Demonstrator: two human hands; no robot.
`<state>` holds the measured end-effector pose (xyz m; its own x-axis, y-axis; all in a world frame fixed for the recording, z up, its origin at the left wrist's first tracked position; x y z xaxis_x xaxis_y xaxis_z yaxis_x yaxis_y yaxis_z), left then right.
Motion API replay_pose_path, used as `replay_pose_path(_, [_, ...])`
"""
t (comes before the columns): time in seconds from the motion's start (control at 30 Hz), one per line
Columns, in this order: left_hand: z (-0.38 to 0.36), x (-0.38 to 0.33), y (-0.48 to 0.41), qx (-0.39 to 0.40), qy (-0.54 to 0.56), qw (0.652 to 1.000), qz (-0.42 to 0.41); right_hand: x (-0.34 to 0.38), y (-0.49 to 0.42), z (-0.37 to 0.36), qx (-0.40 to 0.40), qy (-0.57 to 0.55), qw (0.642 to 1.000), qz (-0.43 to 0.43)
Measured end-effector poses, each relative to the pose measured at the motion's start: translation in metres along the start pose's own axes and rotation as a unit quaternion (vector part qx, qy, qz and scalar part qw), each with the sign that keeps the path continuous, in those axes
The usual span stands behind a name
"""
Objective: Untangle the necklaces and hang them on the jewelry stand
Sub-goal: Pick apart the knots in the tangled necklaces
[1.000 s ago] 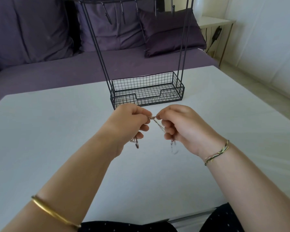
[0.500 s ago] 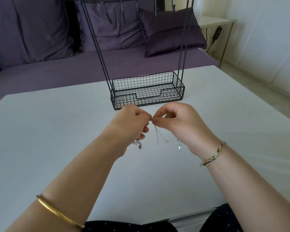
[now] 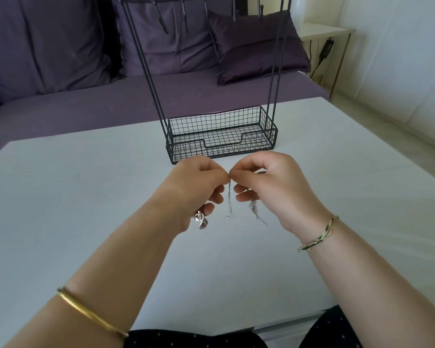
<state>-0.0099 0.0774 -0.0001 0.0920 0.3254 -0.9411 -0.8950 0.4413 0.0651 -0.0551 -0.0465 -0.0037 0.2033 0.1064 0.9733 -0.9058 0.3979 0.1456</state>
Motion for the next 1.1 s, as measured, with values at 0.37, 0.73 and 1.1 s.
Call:
replay_pose_path(0.37, [-0.011,0.003,-0.001,0.043,-0.013,0.999,0.004,-0.007,-0.003,-0.001,-0.018,0.018,0.999,-0.033])
replay_pose_path(0.73, [-0.006,0.002,-0.002,-0.001,0.092,0.995,0.027,-0.013,-0.007,-0.006,0.047,-0.096,0.987,-0.122])
replay_pose_path(1.1, [-0.004,0.003,-0.002,-0.008,0.097,0.995,0.036,-0.01,-0.007,0.002,-0.007,0.005,0.996,-0.091])
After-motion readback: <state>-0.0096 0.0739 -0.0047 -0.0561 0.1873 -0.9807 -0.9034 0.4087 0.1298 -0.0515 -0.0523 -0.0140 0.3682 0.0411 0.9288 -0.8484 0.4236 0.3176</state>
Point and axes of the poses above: each hand's wrist, its own y-axis away from the middle knuckle, its own z-axis out of the back of the hand, x = y × z, the point moved 6 cm from there along -y, towards the middle knuckle, and after that the axes turned 14 degrees about -z, right-handed, at the moved point
